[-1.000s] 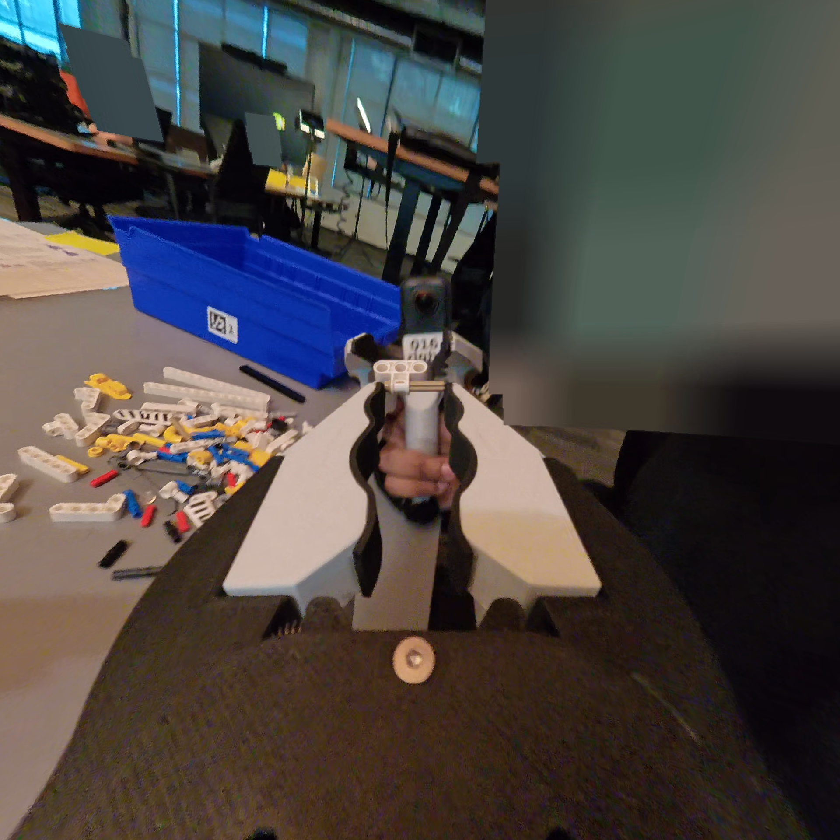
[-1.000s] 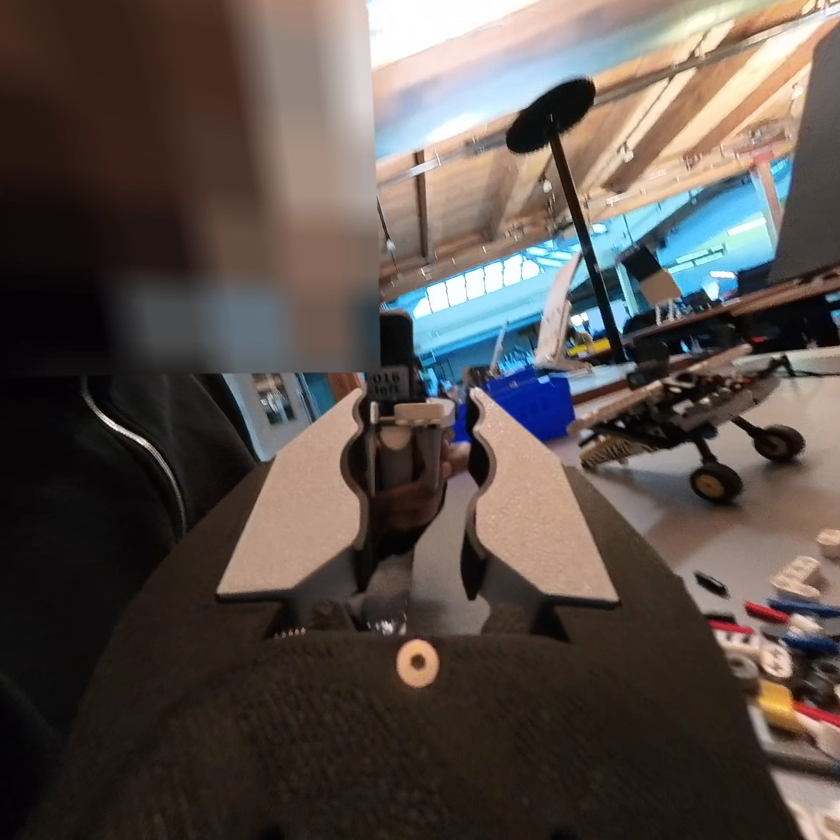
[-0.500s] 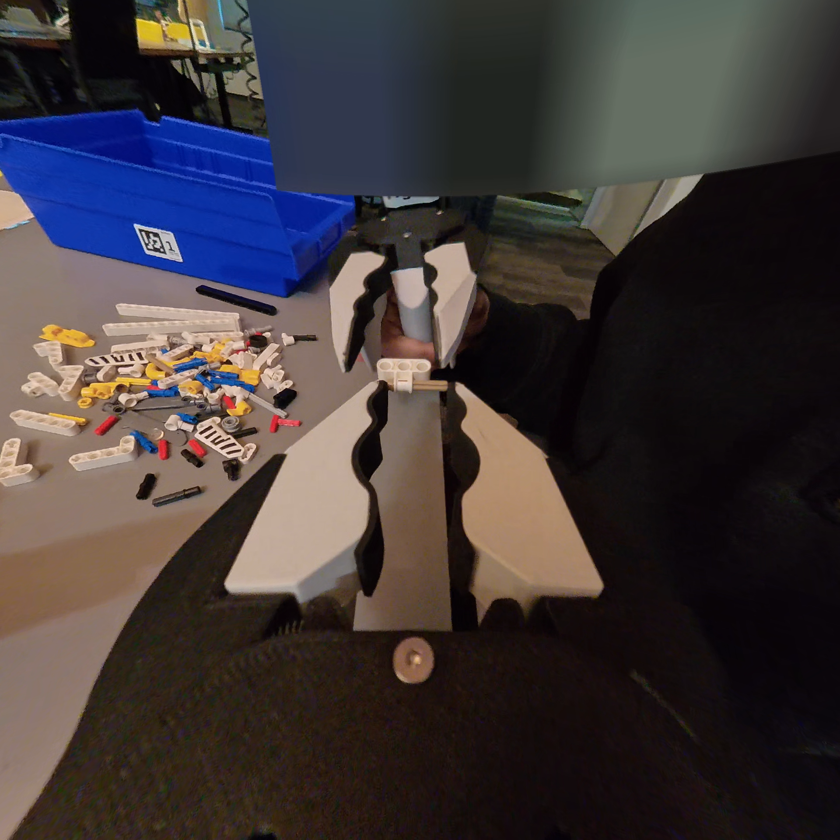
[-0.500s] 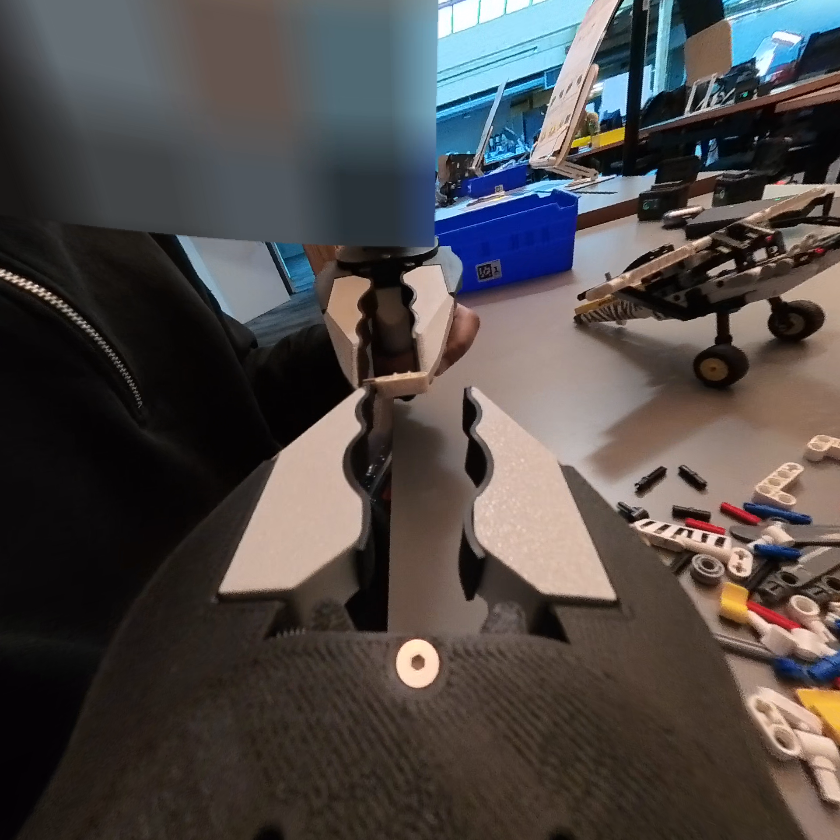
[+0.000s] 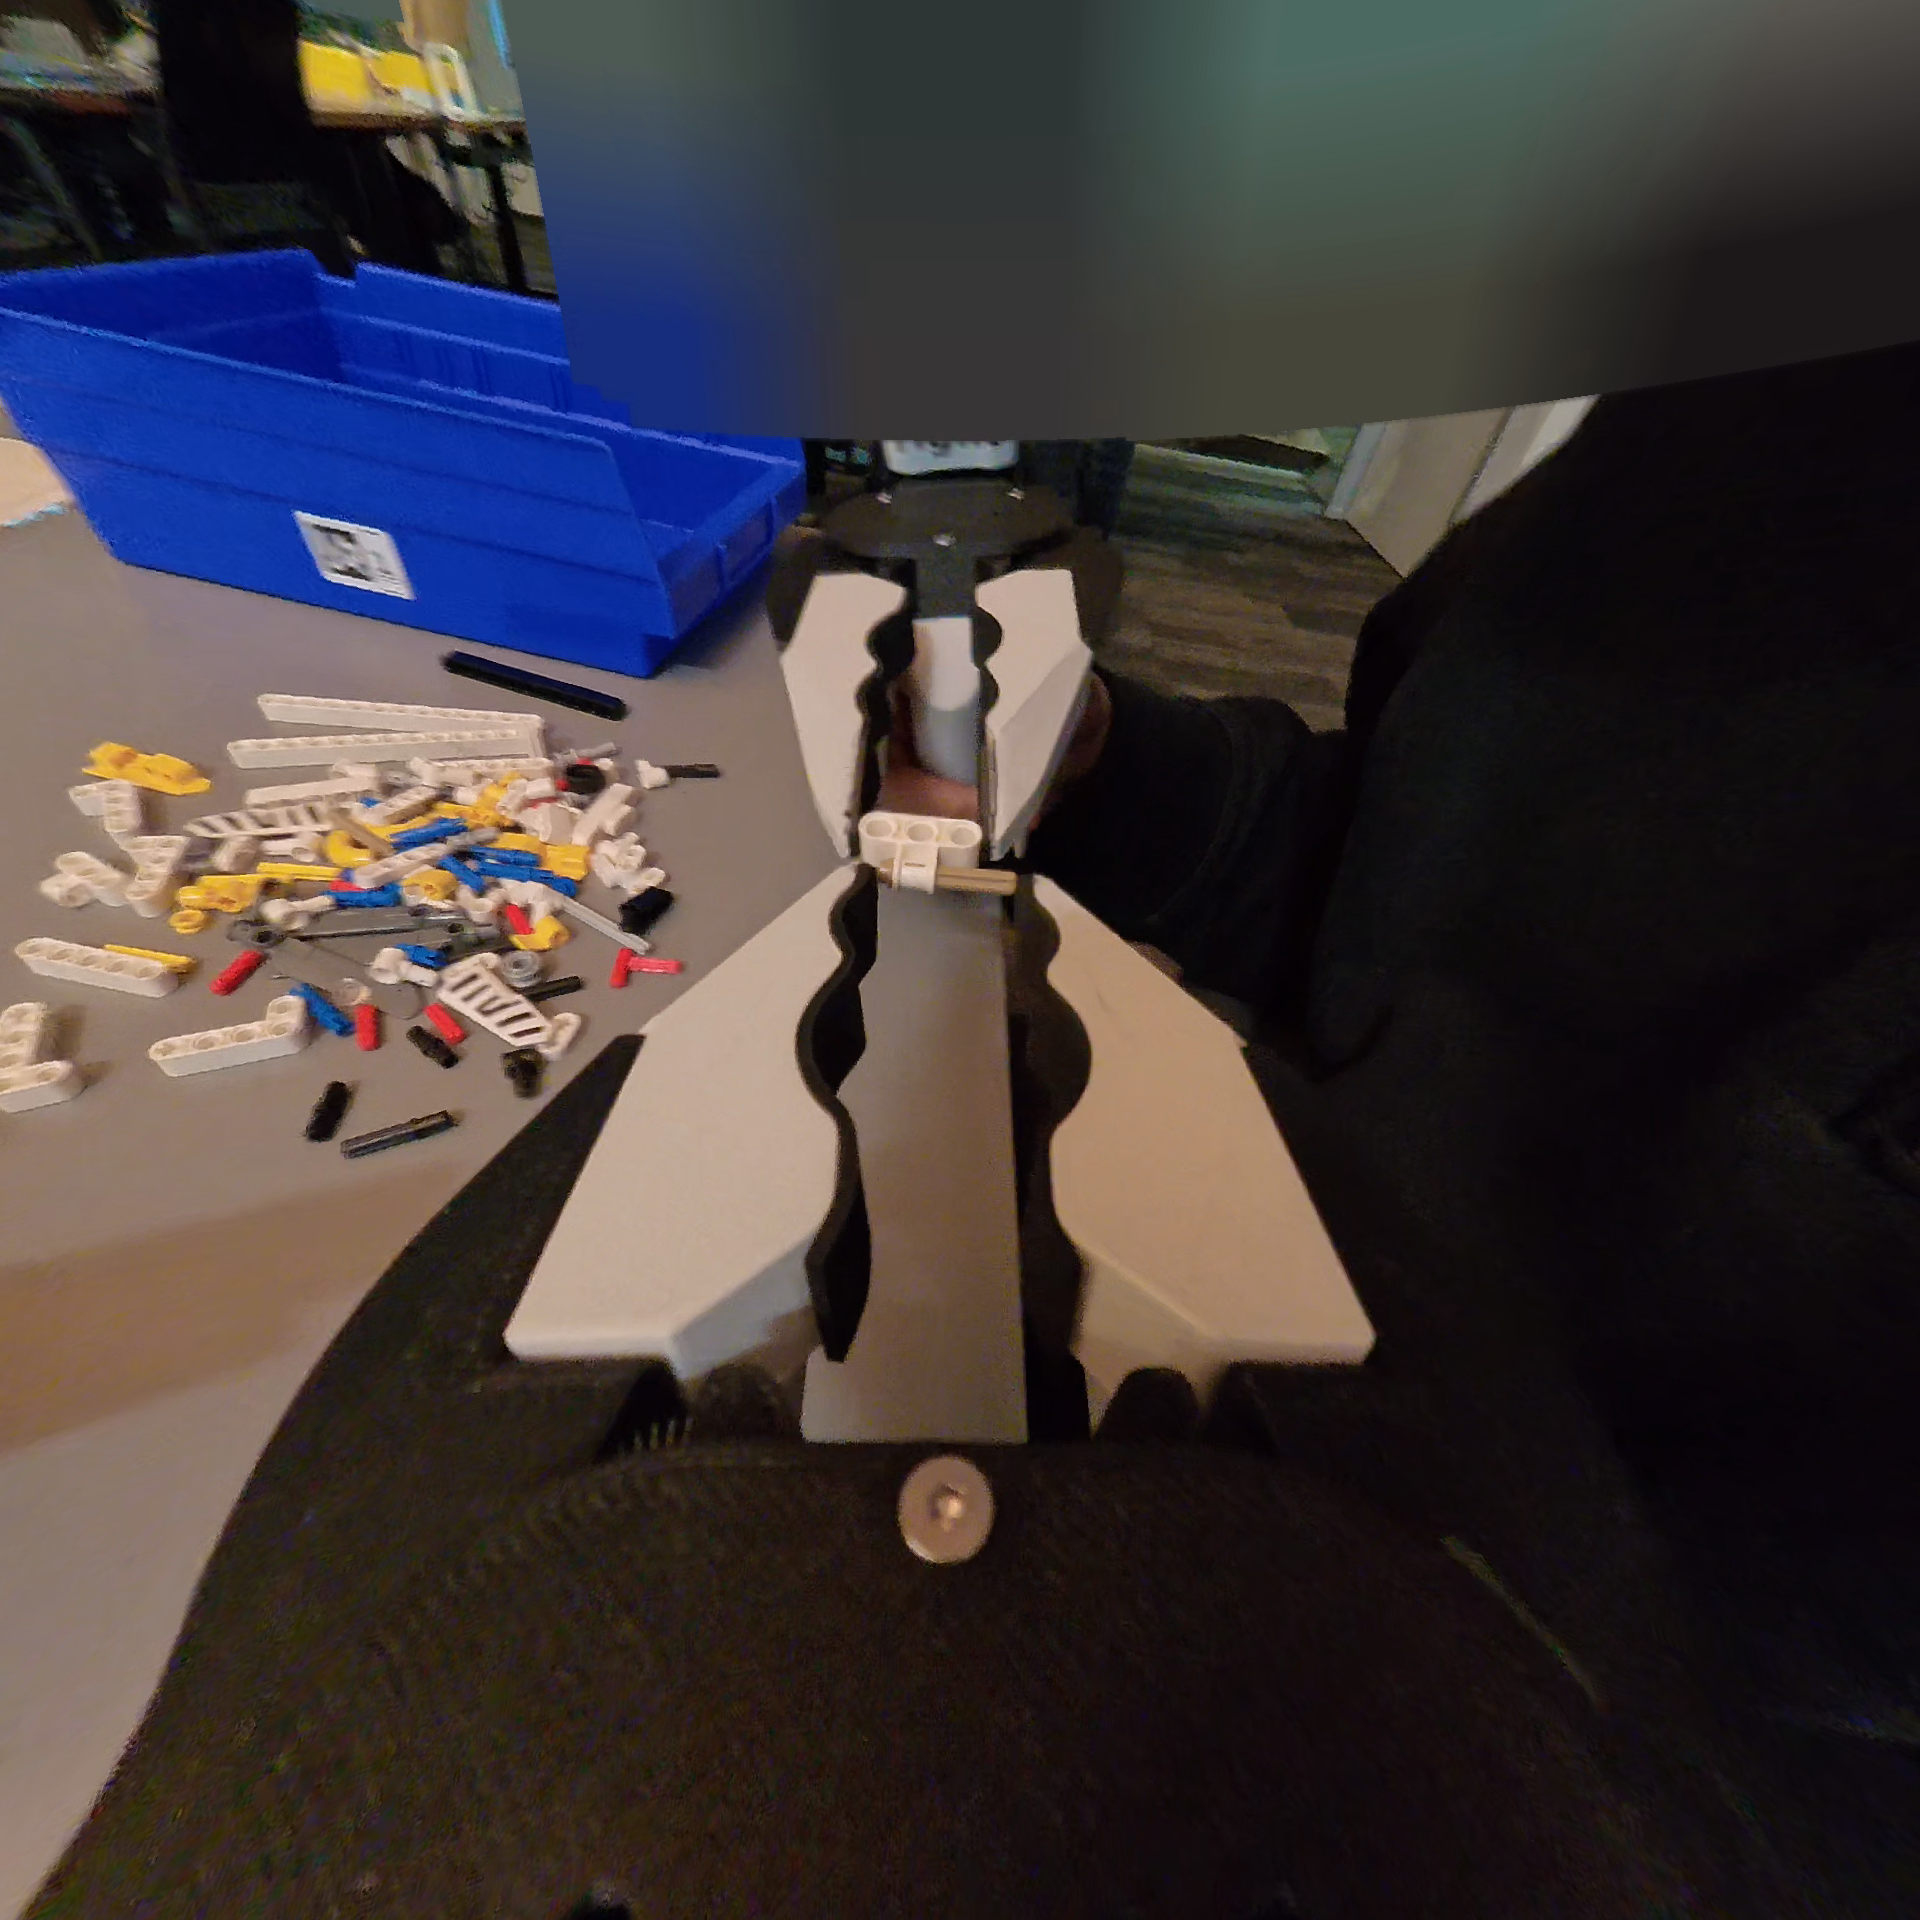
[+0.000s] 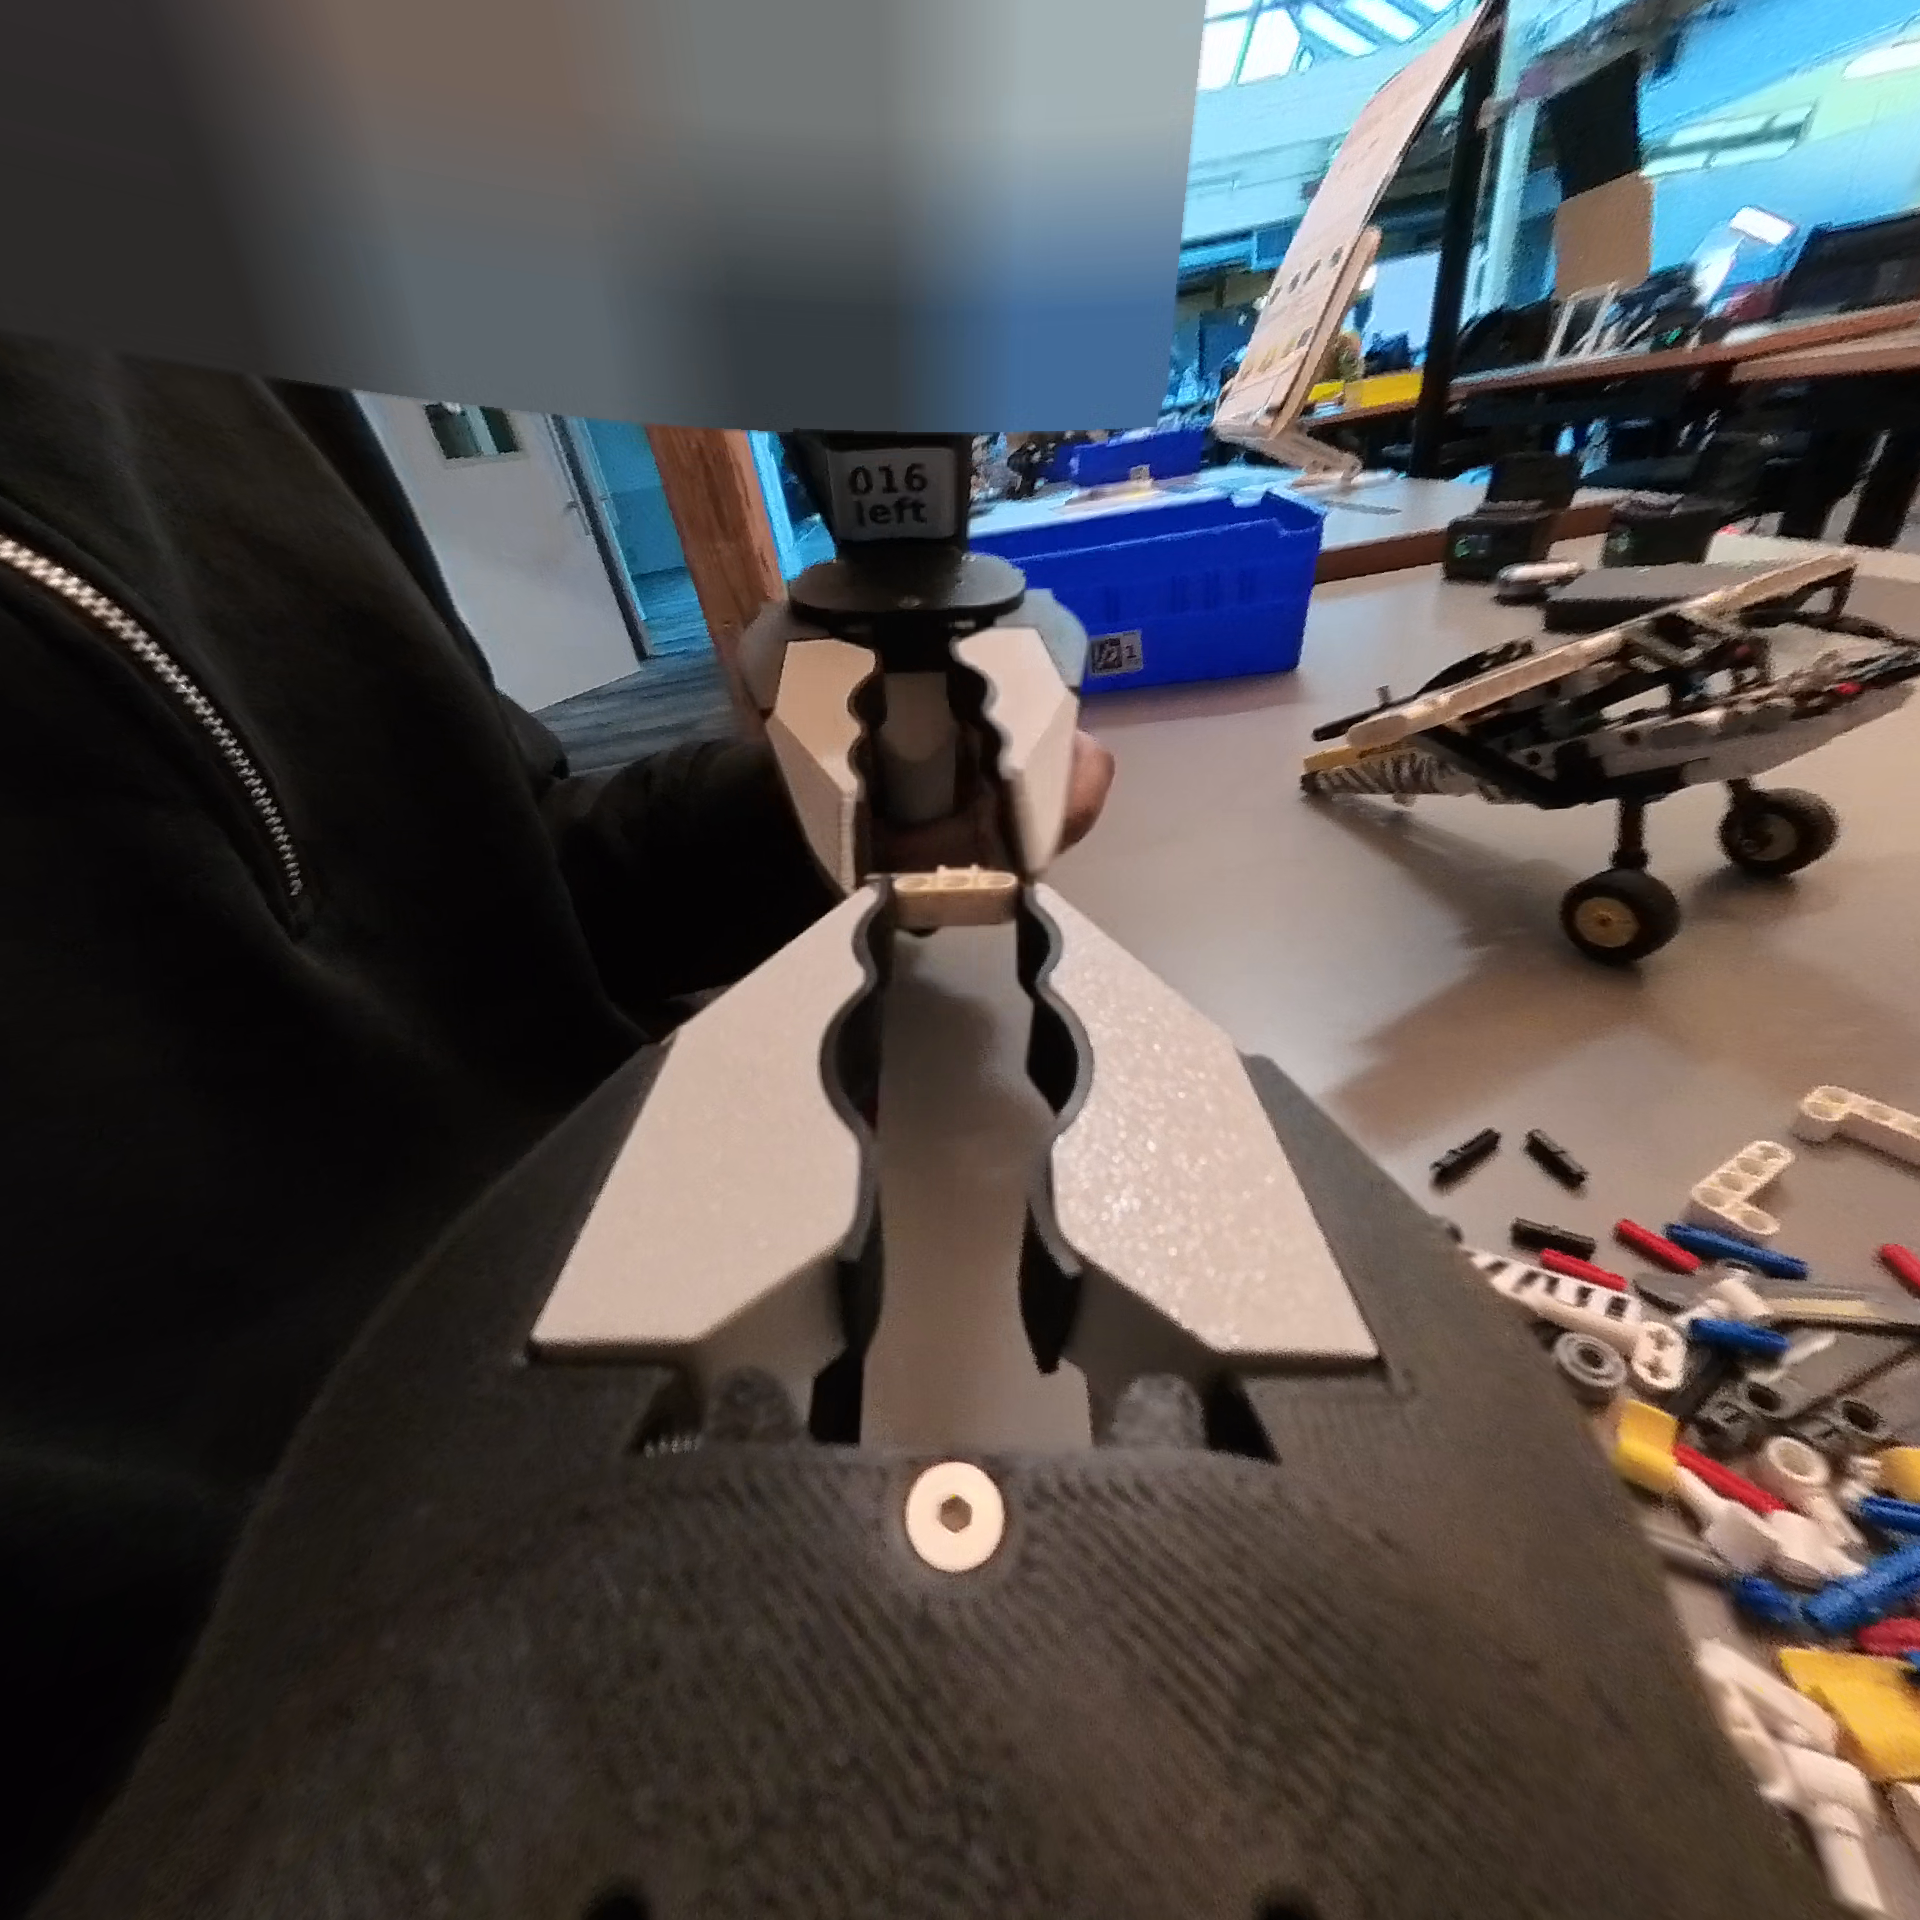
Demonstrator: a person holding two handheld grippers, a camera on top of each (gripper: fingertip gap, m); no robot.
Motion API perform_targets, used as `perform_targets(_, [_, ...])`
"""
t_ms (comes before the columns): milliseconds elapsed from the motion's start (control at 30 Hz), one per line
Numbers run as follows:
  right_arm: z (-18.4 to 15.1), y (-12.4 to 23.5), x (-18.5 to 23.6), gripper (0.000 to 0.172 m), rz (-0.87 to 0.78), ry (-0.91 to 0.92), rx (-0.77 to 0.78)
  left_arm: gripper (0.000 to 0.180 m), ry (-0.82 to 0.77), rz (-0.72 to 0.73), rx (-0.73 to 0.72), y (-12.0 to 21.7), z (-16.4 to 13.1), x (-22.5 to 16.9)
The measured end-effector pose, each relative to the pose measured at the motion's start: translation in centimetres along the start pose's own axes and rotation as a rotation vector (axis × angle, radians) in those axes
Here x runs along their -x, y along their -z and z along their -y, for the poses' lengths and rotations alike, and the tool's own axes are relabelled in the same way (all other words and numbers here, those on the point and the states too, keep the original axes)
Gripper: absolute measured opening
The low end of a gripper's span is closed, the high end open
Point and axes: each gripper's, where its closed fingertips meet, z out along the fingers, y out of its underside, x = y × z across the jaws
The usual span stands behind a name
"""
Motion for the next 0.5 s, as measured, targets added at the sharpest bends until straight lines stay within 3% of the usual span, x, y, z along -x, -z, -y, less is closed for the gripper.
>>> perform_targets(67, [0.7,0.3,-0.1,0.021,-0.007,0.011,-0.047,0.036,0.001,0.058,-0.053,0.2,0.7,0.8])
perform_targets(267, [1.2,0.3,0.2,0.021,0.001,0.018,-0.079,0.023,0.010,0.021,-0.127,0.5,1.5,0.2])
perform_targets(500, [1.4,0.2,0.2,0.021,-0.001,0.022,-0.096,0.021,-0.013,-0.002,-0.145,0.6,1.6,-0.6])
